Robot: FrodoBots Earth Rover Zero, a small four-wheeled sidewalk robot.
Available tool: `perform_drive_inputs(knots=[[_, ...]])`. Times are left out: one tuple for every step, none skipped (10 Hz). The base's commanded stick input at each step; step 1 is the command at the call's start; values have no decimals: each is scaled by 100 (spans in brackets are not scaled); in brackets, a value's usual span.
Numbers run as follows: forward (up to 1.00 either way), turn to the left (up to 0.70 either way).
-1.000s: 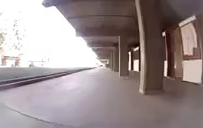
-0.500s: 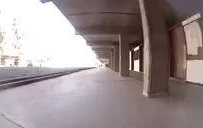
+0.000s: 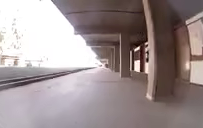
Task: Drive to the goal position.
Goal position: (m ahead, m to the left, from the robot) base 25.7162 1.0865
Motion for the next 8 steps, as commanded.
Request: perform_drive_inputs(knots=[[50,0],[50,0],[50,0],[50,0],[50,0],[50,0],[50,0],[50,0]])
